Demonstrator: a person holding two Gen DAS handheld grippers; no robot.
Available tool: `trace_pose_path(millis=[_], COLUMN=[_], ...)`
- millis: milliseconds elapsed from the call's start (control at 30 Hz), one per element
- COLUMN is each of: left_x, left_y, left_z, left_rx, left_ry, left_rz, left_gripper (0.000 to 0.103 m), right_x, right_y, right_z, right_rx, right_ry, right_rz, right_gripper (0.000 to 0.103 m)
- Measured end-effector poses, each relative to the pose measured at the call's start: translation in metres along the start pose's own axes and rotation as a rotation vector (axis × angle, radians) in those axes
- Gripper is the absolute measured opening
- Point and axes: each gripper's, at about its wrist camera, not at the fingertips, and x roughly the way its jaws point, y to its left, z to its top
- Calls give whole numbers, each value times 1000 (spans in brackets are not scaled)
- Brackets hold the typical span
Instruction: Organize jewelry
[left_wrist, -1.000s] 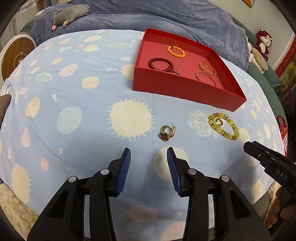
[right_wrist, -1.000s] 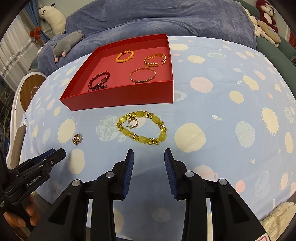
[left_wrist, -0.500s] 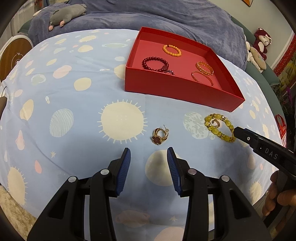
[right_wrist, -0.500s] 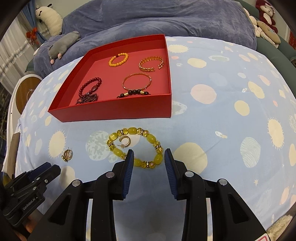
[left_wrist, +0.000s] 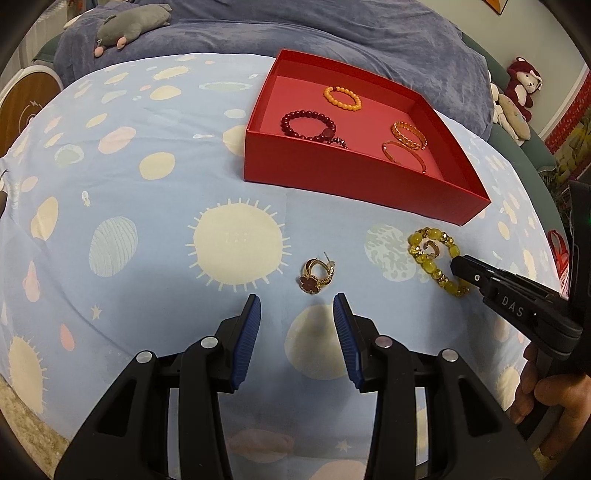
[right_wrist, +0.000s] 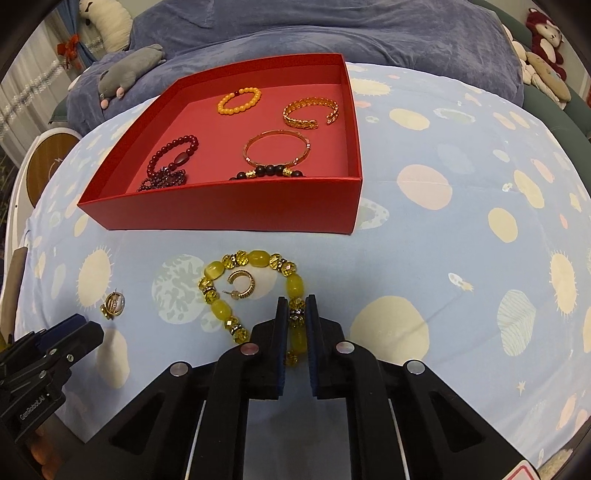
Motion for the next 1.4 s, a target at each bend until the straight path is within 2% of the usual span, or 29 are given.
trace_pose_path(millis=[233, 400, 567, 700, 800, 833, 867, 1067, 1167, 1200, 1300, 1333, 1400], left_x=[5, 11, 14, 14, 12, 11, 10, 2, 2, 2, 5, 6, 9], left_y=[-4, -8, -10, -11, -13, -14, -14, -17, -17, -18, -17, -16, -17], left_z=[5, 7, 7, 7, 5, 5, 5, 5, 6, 7, 9, 10, 12], left_rx=[4, 26, 40, 57, 75, 77, 76, 72, 76, 84, 96, 104, 129], left_ry=[-15, -12, -26, -31, -41, -44, -44, -52, -49, -50, -54, -62, -66], left_rz=[-26, -39, -51, -62, -65, -69, -74, -92, -77, -65, -47, -46, -52], left_gripper=[38, 31, 18, 13, 13, 2, 0, 0, 1, 5, 31, 36, 36], right_x=[-7, -9, -9, -9, -9, -10, -11, -23, -26, -27, -27, -26, -26], right_y=[5, 3, 2, 3, 3, 4, 4, 7, 6, 6, 4, 4, 4], right_z=[-17, -21, -21, -21, -20, -20, -20, -15, -15, -15, -15, -15, -15], right_rx=[24, 52, 63, 67, 67, 68, 70, 66, 68, 71, 72, 72, 74], right_ry=[14, 24, 29, 29, 29, 27, 26, 0, -5, -5, -5, -4, -2], right_rz=[41, 58, 66, 69, 73, 76, 79, 98, 100, 101, 103, 102, 103], right_gripper=[9, 9, 9, 9, 9, 9, 9, 9, 9, 9, 9, 9, 9])
